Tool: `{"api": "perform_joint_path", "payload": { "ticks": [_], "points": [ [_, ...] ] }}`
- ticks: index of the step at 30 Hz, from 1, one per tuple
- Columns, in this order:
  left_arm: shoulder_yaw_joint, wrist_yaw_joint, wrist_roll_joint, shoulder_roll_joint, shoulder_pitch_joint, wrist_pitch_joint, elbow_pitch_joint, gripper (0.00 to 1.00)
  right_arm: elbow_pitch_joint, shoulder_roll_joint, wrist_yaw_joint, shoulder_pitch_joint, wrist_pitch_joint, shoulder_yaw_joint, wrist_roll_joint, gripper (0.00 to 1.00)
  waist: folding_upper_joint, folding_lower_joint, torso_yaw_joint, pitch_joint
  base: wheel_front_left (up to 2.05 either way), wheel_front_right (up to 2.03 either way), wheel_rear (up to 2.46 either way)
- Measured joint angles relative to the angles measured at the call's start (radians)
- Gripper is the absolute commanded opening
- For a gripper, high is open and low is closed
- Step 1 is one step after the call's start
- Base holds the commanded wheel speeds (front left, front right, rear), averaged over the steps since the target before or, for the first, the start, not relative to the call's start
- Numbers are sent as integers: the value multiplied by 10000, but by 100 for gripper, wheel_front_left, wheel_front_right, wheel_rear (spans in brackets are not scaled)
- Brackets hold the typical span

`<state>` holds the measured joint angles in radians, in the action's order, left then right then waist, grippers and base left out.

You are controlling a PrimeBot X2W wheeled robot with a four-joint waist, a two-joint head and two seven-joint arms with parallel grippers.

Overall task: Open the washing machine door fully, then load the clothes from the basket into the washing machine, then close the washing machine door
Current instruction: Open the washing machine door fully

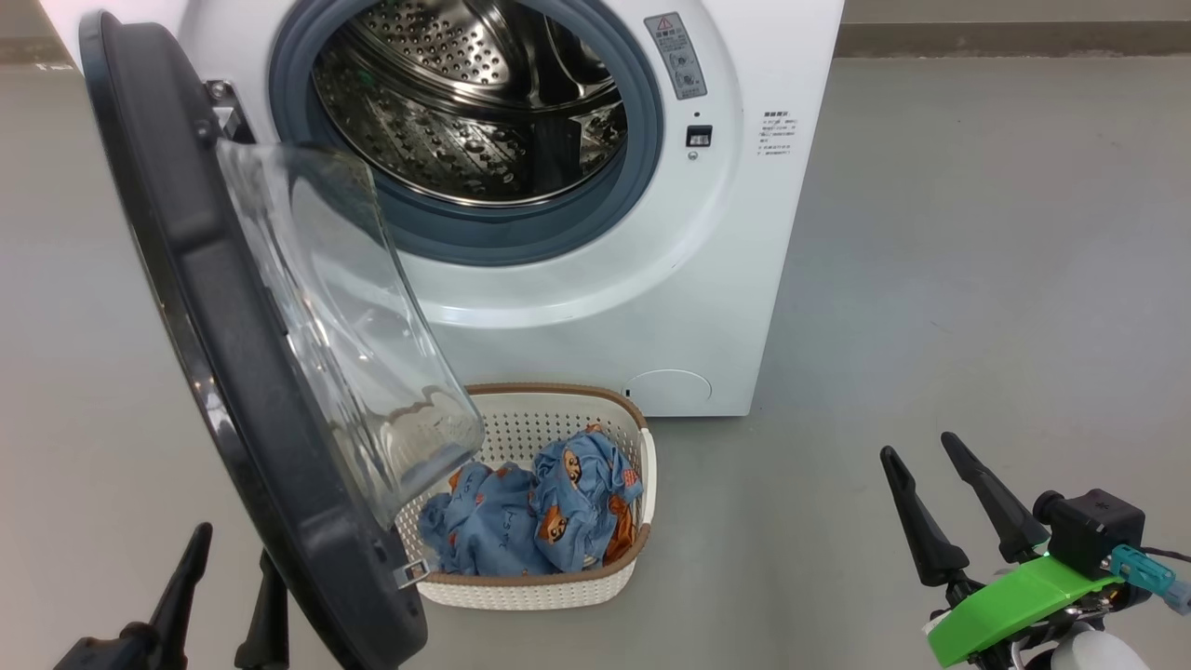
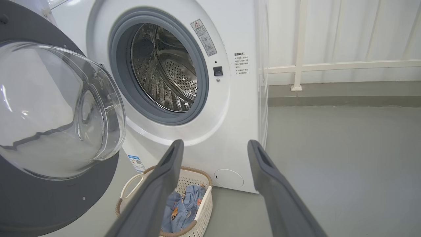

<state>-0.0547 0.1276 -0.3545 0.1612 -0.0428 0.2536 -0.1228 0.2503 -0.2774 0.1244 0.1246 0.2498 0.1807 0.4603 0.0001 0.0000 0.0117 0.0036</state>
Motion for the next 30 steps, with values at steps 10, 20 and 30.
{"api": "perform_joint_path", "payload": {
  "ticks": [10, 20, 30],
  "points": [
    [4, 0, -4, 153, 9, 0, -38, 49, 50, 10, 0, 0, 0, -10, 2, 100, 0, 0, -25, 33, 0, 0, 0],
    [267, -8, 6, 199, 46, 0, 178, 0, 140, 82, 0, 0, 0, -35, 15, 100, 0, 0, 39, 83, 0, 0, 0],
    [953, -236, 543, 351, 78, 2, 2123, 0, 199, 194, 0, 0, 0, -15, 15, 100, 0, 0, 108, 82, 0, 0, 0]
  ]
}}
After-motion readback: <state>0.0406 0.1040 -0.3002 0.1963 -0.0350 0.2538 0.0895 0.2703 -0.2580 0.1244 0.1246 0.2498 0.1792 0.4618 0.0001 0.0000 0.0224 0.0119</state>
